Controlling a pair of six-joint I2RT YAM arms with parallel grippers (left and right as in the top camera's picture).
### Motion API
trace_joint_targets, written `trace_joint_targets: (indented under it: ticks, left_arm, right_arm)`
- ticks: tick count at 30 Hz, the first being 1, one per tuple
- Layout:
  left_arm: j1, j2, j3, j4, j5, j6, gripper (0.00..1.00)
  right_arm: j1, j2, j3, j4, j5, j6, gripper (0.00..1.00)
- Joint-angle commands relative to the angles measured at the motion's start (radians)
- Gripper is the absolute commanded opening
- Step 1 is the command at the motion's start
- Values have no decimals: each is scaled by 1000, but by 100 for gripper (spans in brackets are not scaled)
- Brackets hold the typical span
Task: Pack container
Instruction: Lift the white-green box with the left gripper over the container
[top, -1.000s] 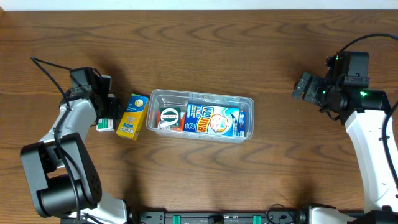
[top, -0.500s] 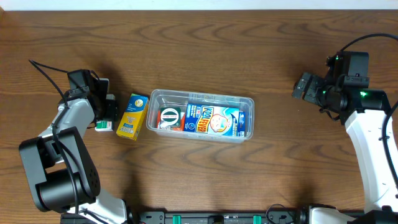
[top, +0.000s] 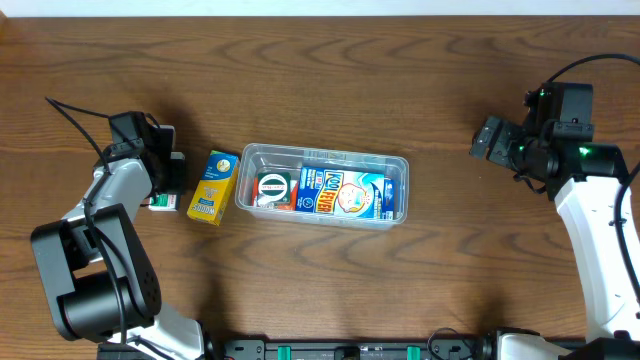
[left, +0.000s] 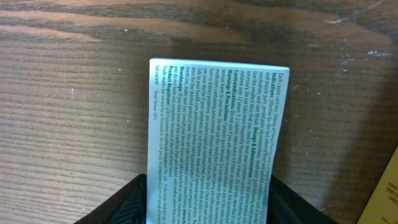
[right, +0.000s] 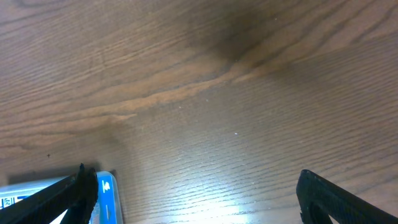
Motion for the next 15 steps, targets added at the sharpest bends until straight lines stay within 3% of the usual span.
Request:
trace_joint_targets:
  ticks: [1,15]
  left_arm:
    - [4,-24,0,-5,0,-19,50]
    - [3,-121,0,-24,0,-19,47]
  right_arm:
    - [-5,-2,3,-2,-7,13,99]
    - [-5,-2,3,-2,-7,13,99]
